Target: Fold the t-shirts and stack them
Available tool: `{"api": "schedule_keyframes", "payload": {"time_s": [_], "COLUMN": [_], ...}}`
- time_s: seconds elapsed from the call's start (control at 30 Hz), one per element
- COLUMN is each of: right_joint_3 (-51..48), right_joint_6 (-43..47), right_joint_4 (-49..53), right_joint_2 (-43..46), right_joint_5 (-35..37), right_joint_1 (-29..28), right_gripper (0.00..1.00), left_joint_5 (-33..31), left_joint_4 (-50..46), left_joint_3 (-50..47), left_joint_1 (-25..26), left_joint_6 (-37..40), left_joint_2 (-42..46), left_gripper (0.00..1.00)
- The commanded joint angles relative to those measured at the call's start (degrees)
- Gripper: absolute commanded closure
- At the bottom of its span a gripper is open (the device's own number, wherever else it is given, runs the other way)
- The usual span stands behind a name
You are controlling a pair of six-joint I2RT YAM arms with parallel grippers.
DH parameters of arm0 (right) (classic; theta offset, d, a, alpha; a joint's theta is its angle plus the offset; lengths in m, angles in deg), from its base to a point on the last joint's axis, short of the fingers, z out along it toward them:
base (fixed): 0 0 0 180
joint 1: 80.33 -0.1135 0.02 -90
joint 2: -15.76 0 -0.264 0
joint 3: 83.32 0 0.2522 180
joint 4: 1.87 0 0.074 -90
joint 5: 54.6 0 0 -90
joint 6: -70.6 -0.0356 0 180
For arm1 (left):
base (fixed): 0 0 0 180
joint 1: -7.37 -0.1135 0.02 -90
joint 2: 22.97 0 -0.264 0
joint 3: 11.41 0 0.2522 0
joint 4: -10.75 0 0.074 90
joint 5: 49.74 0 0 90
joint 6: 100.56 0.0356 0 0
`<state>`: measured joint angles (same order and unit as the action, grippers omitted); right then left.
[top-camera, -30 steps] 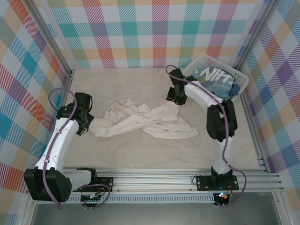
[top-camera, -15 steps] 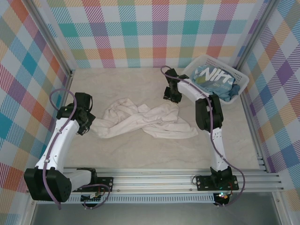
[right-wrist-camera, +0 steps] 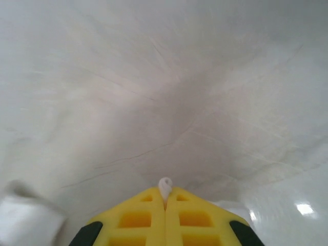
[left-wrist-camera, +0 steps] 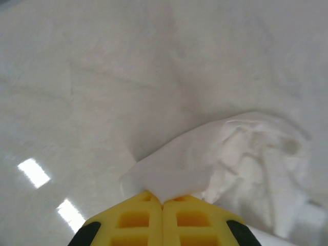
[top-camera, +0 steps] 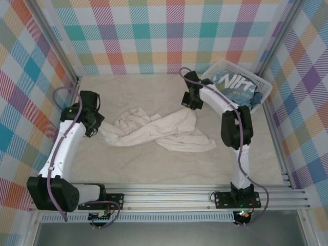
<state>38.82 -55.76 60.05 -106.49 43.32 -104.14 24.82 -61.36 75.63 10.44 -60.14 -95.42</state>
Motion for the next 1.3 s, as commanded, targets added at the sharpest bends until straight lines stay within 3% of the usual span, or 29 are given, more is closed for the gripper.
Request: {"api": "schedule_keyframes", "payload": {"time_s": [0.0, 0.27, 0.53, 0.73, 0.9, 1.1, 1.27], "right_joint_3": [4.79, 8.99, -2.4, -5.11, -4.9, -0.03, 4.72], "right_joint_6": [3.58, 7.71, 8.59, 5.44, 1.56, -4.12, -6.68], "right_joint_4": [-1.35, -6.62, -14.84, -13.14, -13.58, -14.15, -19.23], "right_joint_2": [9.52, 23.46, 44.29, 52.03, 49.3, 36.32, 25.15], "right_joint_5": [1.46, 1.5, 1.53, -1.2, -4.3, -13.25, -19.64], "right_joint_1": [0.24, 1.21, 1.27, 1.2, 1.22, 1.53, 3.09], "right_gripper": [1.0, 1.0, 1.0, 1.0, 1.0, 1.0, 1.0], "left_joint_5": [-0.34, -6.23, -11.68, -10.28, -6.26, 1.65, 11.84], "left_joint_4": [1.77, 4.51, 14.71, 15.6, 14.89, 17.69, 19.88], "left_joint_3": [10.02, 32.29, 34.13, 43.94, 50.56, 54.52, 59.41], "left_joint_1": [-0.35, -0.27, -0.3, -0.32, -0.33, -1.14, -4.45], "left_joint_6": [1.81, 3.75, 5.45, 6.91, 6.17, 7.98, 8.21], "left_joint_2": [-1.76, -3.07, 7.81, 4.95, -3.2, -15.89, -26.34], "left_gripper": [1.0, 1.0, 1.0, 1.0, 1.0, 1.0, 1.0]}}
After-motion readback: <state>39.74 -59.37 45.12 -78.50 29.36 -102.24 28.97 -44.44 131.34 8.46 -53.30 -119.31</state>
